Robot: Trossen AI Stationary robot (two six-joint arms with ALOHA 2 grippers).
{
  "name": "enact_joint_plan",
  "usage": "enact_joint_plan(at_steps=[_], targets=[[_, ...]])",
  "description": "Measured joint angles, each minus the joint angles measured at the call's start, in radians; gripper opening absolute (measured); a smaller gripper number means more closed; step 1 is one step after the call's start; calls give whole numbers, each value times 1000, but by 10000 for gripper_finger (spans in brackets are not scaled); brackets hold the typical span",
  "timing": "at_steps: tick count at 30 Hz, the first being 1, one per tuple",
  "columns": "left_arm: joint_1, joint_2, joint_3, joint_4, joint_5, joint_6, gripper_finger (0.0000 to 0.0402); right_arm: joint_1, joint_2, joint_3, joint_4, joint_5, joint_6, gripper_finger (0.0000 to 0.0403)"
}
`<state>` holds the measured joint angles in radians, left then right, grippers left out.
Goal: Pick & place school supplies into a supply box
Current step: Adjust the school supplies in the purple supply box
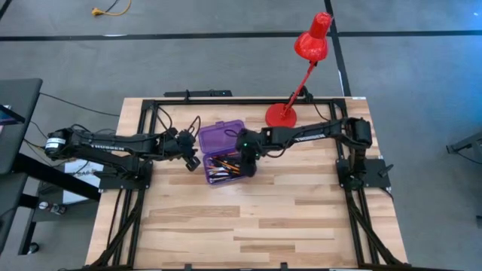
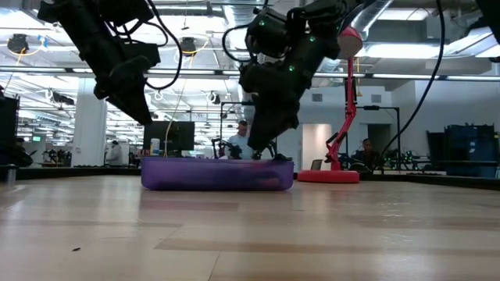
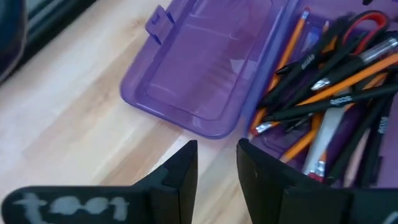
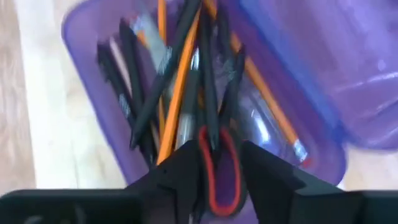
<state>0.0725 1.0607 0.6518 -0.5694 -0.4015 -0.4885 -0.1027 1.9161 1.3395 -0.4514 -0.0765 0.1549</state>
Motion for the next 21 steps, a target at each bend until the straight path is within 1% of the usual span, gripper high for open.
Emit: enact_joint_plan(at_steps=[2, 4, 6, 10, 13, 15, 18, 21], targets=[[10, 0, 0, 1, -11, 36, 100, -1, -1, -2, -1, -33, -19, 144], [34, 1, -10, 35, 12, 102, 100, 12, -5, -1, 3, -34, -40, 163], [81, 9, -42, 118, 77, 150, 99, 24, -5, -1, 2, -30, -48, 178], [209, 24, -130, 273, 229, 154, 94, 39, -5, -1, 23, -30, -31, 196], [314, 22, -177, 372, 326, 152, 94, 52, -17, -1, 55, -26, -24, 201], [380, 22, -193, 414, 350, 163, 94, 65, -18, 0, 82, -26, -23, 200], [472, 22, -194, 443, 383, 219, 94, 86, -21, -2, 98, -25, -7, 194], [548, 48, -194, 492, 414, 274, 94, 105, -24, -1, 124, 0, -5, 185]])
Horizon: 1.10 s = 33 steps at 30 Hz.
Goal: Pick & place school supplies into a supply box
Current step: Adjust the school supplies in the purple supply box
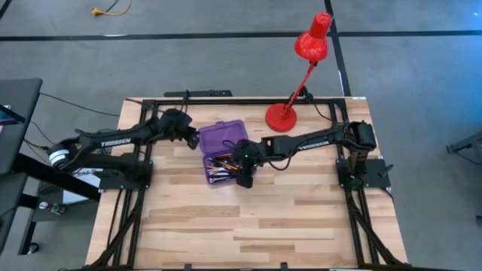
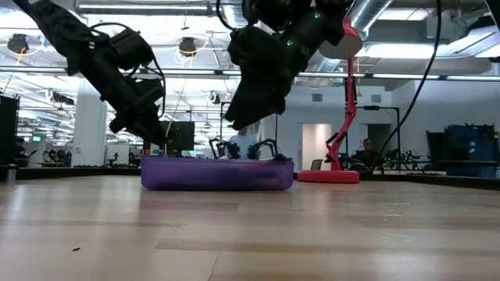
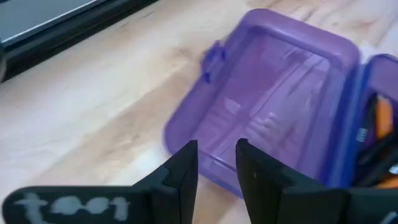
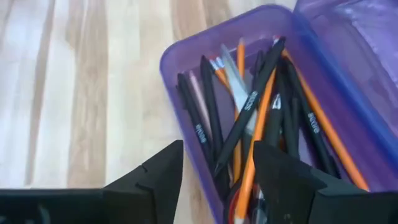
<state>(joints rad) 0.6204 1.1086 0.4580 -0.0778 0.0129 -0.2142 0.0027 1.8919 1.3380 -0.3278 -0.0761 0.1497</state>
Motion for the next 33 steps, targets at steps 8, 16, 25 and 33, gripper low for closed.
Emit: enact_joint_plan(at_steps=[8, 16, 25, 33], targets=[[102, 219, 17, 144, 122, 30, 94, 24, 8, 0, 29, 26, 22, 164], [93, 409, 137, 210, 142, 75, 94, 24, 11, 0, 21, 26, 65, 153], [91, 504, 264, 62, 95, 207, 94, 33, 11, 0, 3, 26, 82, 146], [57, 526, 272, -28, 87, 211, 93, 34, 11, 0, -94, 25, 79, 135]])
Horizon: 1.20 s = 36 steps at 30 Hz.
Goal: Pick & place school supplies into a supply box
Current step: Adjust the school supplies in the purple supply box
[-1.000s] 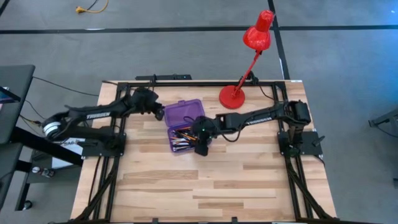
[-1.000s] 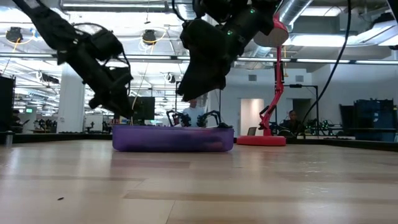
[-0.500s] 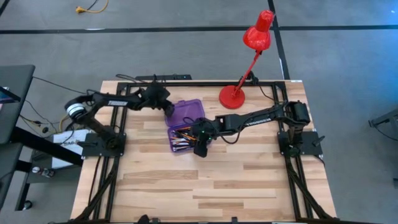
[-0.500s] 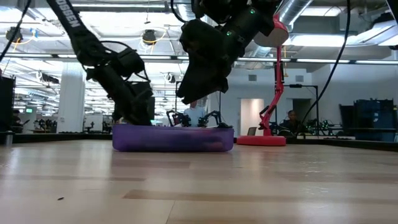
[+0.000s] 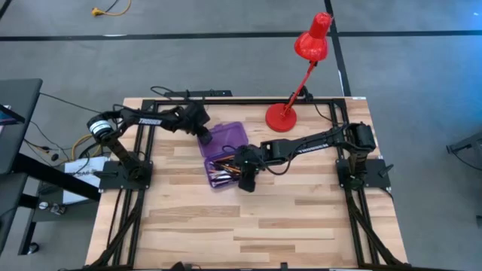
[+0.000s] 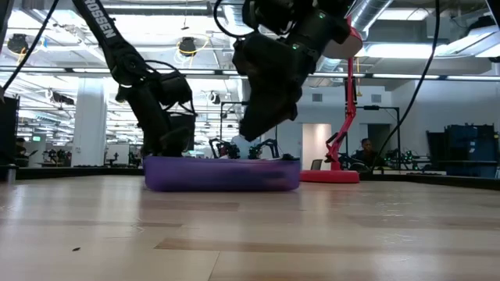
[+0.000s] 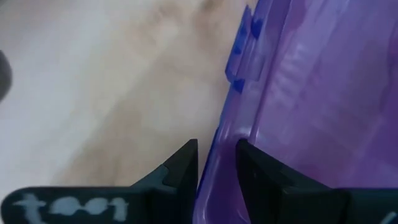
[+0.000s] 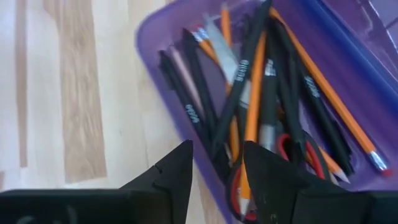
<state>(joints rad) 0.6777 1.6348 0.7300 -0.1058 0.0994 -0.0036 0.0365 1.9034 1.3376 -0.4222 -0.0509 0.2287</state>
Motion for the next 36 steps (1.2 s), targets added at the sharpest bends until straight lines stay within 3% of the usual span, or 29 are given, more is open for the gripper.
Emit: enact_joint_plan(at_steps=[14, 21, 36], targets=[[-147, -10, 1, -105, 8, -144, 93, -7, 0, -1, -158, 0, 0, 124], [-232, -63, -2, -156, 64, -206, 93, -6, 0, -66, -159, -2, 51, 124], [-460, -100, -2, -267, 28, -380, 93, 0, 0, -83, -139, 26, 70, 124]])
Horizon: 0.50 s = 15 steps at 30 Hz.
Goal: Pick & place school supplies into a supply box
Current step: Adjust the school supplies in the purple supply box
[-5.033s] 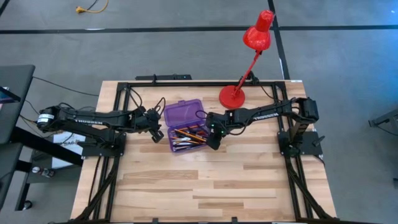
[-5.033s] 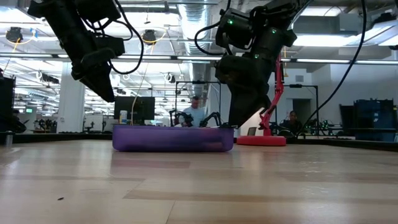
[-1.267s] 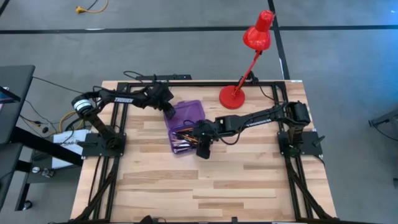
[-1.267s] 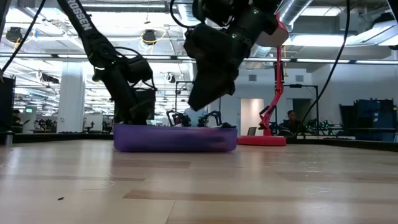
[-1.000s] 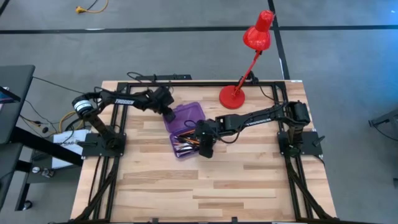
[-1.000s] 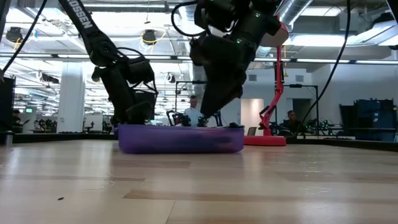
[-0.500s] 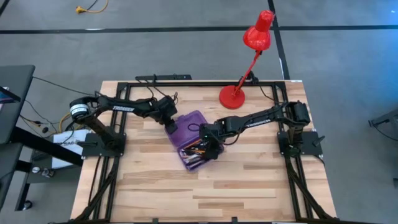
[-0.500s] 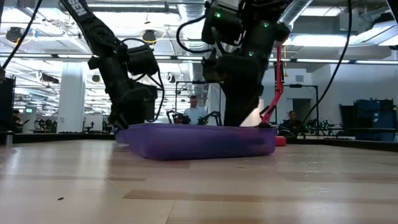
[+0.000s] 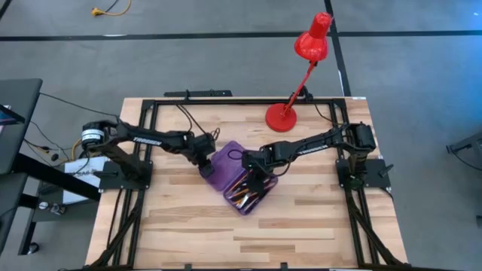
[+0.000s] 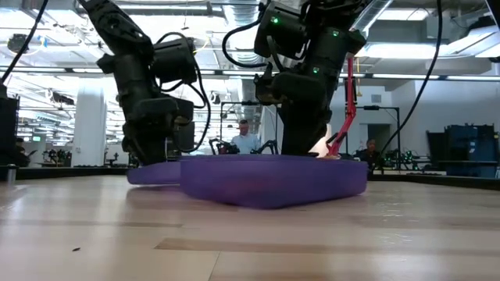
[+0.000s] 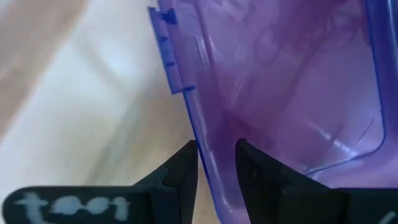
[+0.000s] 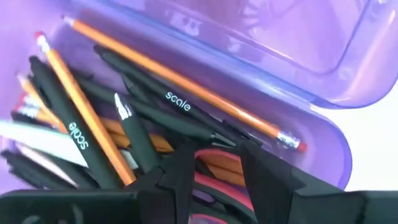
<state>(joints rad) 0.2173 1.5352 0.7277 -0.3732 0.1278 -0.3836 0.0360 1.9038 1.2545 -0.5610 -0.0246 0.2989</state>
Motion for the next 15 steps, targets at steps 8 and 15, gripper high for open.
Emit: enact_joint_plan(at_steps=[8, 15], targets=[[-125, 0, 0, -15, -39, -107, 93, 1, 0, 0, 0, 0, 0, 124], [-226, 0, 0, -20, -76, -244, 93, 1, 0, 0, 0, 0, 0, 124]])
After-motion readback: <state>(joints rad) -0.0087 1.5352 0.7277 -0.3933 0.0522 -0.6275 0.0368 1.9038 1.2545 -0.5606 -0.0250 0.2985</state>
